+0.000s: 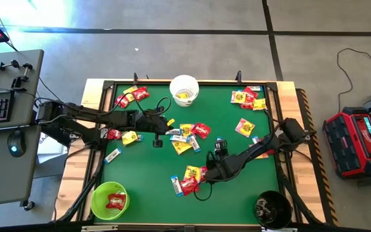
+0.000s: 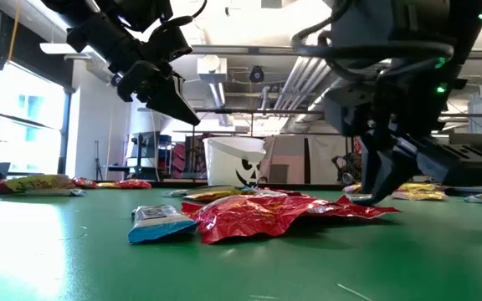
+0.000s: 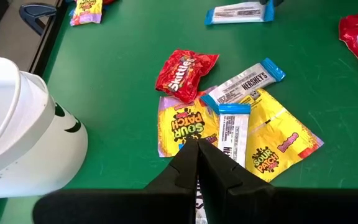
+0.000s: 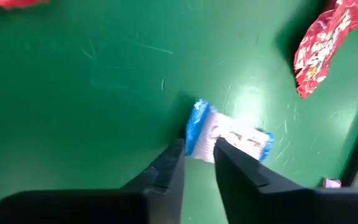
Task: Sort candy by brand, put in halloween buckets
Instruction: Put the white candy into the black bucket
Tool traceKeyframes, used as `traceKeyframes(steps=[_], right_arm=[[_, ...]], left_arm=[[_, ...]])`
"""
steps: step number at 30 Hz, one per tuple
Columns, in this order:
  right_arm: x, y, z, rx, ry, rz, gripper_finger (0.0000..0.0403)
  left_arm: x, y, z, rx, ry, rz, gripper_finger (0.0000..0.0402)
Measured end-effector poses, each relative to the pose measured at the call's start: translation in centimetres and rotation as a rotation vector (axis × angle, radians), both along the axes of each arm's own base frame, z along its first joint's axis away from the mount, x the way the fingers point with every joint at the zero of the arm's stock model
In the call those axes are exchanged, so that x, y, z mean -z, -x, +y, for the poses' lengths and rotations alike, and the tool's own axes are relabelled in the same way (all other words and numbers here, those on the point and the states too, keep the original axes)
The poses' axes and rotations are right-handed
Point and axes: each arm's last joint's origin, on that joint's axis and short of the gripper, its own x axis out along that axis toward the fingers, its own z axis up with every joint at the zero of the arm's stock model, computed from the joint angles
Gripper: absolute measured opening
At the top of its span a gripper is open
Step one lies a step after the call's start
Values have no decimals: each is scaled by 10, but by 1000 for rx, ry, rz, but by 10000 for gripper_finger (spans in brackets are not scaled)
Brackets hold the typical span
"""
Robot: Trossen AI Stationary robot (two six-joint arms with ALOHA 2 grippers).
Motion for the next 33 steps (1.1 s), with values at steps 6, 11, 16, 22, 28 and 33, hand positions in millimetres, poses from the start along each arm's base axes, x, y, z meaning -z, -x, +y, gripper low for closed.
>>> traceKeyframes(steps=[6,11,16,22,28,33], right_arm=[[7,1,-8,12,-72,38,7],[6,-1,-10,27,-59,27,1],[-2,-6,-9,54,-60,-17,0],[-24,-3,-7,113,-65,-113,0],[-45,3,-5,186,-109,-221,0],[-45,1,-10,337,-187,-253,20]], left_arm=[[0,0,0,0,0,1,0],[0,0,0,0,0,1,0],[0,0,0,0,1,-1,0],[0,0,0,-1,1,-5,0],[-1,-1,0,-1,5,-19,0],[-4,-12,0,43,15,-124,1]])
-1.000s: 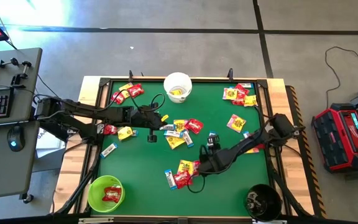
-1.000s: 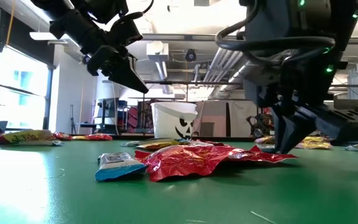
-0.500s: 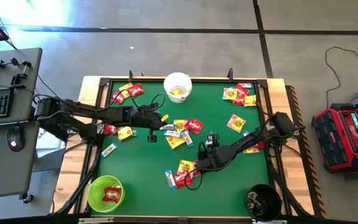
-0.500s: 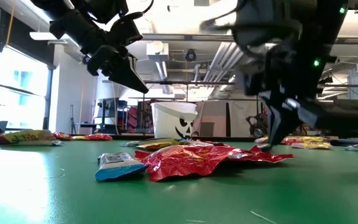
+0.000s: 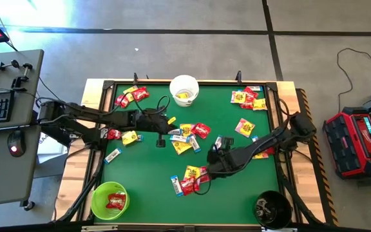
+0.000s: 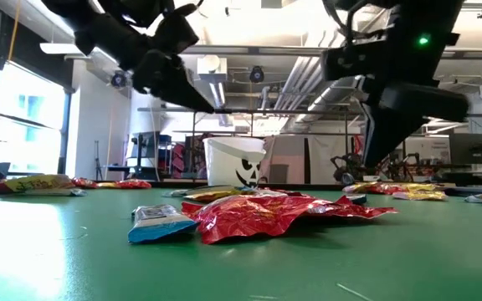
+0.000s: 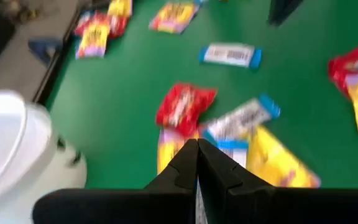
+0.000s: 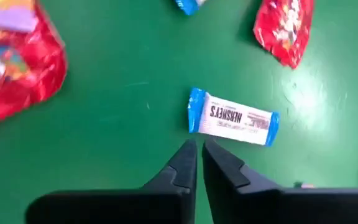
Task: Sort candy by brand, put in halloween buckets
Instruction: Put the white candy into the black bucket
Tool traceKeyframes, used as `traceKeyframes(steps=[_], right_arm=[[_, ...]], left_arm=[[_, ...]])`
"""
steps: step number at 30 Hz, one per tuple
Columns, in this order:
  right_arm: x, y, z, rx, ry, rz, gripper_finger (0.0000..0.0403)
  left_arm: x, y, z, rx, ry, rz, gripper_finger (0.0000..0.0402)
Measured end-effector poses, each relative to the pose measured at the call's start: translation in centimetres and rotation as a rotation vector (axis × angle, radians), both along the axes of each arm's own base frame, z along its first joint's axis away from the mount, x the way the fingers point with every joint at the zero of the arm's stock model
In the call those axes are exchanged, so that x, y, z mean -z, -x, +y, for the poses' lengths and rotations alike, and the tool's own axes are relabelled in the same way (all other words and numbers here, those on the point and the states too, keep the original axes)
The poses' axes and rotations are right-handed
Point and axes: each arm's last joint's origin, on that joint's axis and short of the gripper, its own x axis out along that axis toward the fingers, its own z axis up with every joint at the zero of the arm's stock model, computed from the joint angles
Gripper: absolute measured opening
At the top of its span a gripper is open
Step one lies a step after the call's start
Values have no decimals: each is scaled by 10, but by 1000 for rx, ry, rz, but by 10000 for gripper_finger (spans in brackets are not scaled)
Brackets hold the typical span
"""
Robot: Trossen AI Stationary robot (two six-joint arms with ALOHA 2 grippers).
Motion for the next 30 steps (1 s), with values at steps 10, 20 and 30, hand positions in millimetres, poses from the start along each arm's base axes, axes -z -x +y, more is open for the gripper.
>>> traceKeyframes(steps=[10,20,30], right_arm=[[-1,-6,-23,326,62,-168,4],[3,-10,-73,547,33,-175,0],[35,21,-100,564,-165,-320,0]], left_arm=[[20,-41,13,126,45,-28,0],[33,-72,16,209,34,11,0],[36,-75,17,210,31,19,0]])
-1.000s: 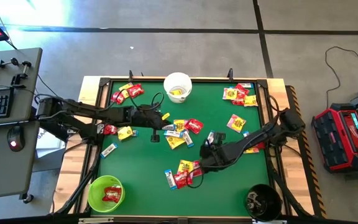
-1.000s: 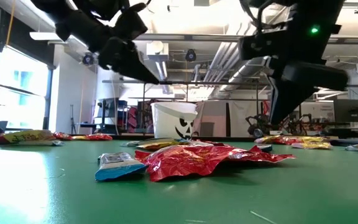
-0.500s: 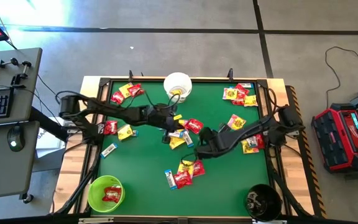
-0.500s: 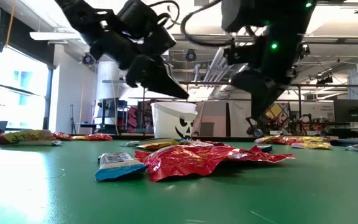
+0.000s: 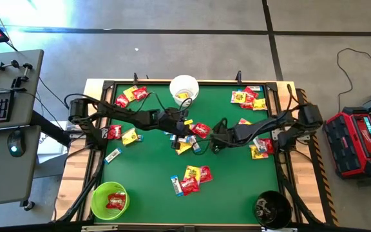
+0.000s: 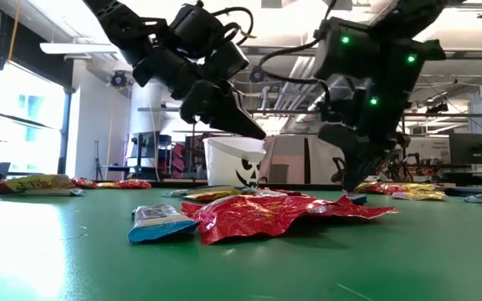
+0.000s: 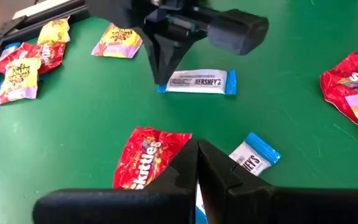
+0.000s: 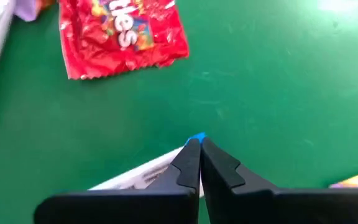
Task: Sort candy by brand, put in halloween buckets
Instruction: Put the white candy into the black bucket
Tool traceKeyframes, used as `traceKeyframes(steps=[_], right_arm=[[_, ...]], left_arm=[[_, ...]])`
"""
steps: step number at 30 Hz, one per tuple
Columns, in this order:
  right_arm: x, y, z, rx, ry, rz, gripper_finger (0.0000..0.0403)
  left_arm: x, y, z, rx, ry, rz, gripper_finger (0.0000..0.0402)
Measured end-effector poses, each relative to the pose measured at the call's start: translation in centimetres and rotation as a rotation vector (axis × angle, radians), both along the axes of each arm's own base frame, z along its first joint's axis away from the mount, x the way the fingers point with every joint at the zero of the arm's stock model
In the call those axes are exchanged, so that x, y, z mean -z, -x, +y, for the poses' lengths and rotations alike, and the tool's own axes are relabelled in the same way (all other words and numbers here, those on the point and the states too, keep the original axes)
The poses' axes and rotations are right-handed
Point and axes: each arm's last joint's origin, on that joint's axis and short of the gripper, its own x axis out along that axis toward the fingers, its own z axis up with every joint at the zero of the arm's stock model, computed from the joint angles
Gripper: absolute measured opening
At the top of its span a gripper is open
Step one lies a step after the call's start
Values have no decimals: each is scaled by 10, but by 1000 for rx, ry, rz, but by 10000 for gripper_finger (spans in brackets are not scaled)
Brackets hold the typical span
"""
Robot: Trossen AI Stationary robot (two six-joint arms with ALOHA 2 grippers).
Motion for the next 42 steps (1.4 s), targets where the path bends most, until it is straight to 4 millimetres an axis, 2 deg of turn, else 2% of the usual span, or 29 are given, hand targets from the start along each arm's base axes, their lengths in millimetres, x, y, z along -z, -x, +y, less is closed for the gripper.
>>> traceKeyframes(steps=[5,8,12,14,17,19,22,25,29,33,37,42], right_arm=[[3,0,2,-92,-81,-27,0],[-3,-5,9,-171,-93,-26,0],[-40,-9,24,-244,-18,-86,0],[-58,-3,33,-258,11,-101,0],[-72,7,50,-277,-4,-148,0],[-75,11,64,-305,-17,-170,5],[-63,12,86,-367,-15,-137,26],[-44,11,103,-413,12,-83,65],[-17,7,115,-455,84,-3,125],[1,5,121,-532,168,67,164],[10,5,120,-575,242,120,172],[11,6,118,-636,310,177,162]], left_arm=[[-1,-1,0,1,-2,-7,0],[0,-6,0,5,-1,-8,0],[4,-18,-3,58,29,-2,0],[9,-25,-6,88,38,4,0],[17,-34,-8,130,24,14,0],[20,-42,-9,145,29,16,0],[26,-54,-8,150,23,17,0],[31,-66,-6,148,24,20,0],[35,-80,0,127,40,16,0],[44,-93,6,100,73,55,0],[51,-103,10,86,95,68,0],[55,-110,11,79,106,56,0]])
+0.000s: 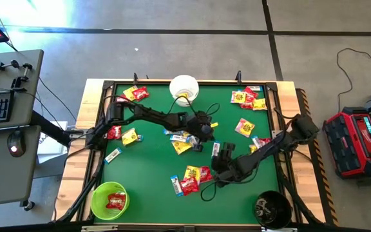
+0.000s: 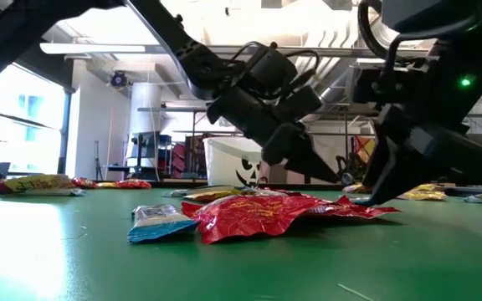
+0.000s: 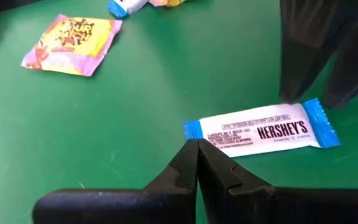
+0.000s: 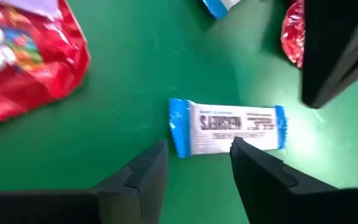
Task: Sort candy by brand, put in halloween buckets
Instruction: Put the white candy into the black bucket
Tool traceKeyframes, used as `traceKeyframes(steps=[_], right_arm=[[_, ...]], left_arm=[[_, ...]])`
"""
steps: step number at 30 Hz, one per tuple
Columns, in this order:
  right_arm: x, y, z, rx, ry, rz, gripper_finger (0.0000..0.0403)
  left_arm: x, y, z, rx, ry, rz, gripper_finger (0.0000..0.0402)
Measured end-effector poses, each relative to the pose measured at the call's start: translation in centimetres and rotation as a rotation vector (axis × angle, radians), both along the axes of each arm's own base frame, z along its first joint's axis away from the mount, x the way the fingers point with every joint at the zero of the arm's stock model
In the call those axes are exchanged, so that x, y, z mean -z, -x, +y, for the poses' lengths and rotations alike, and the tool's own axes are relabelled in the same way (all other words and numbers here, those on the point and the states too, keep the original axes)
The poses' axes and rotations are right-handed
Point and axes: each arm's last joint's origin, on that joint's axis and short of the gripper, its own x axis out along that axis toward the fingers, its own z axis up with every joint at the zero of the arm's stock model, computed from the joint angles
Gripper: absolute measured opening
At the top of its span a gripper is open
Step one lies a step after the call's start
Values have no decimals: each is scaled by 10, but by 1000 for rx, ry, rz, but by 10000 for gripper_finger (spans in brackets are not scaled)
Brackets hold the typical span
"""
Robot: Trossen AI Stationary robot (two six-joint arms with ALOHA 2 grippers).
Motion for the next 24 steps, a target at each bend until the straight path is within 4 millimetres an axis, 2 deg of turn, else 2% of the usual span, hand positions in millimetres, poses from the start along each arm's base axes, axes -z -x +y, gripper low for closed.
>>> traceKeyframes(steps=[11,15,24], right_arm=[[0,1,-1,-89,44,66,156],[0,1,-1,-89,31,66,156],[0,-1,0,-71,10,36,156]], left_arm=[[-4,-4,1,5,-28,-60,0],[5,-3,1,9,-38,-34,0],[23,-18,0,19,-36,10,0]])
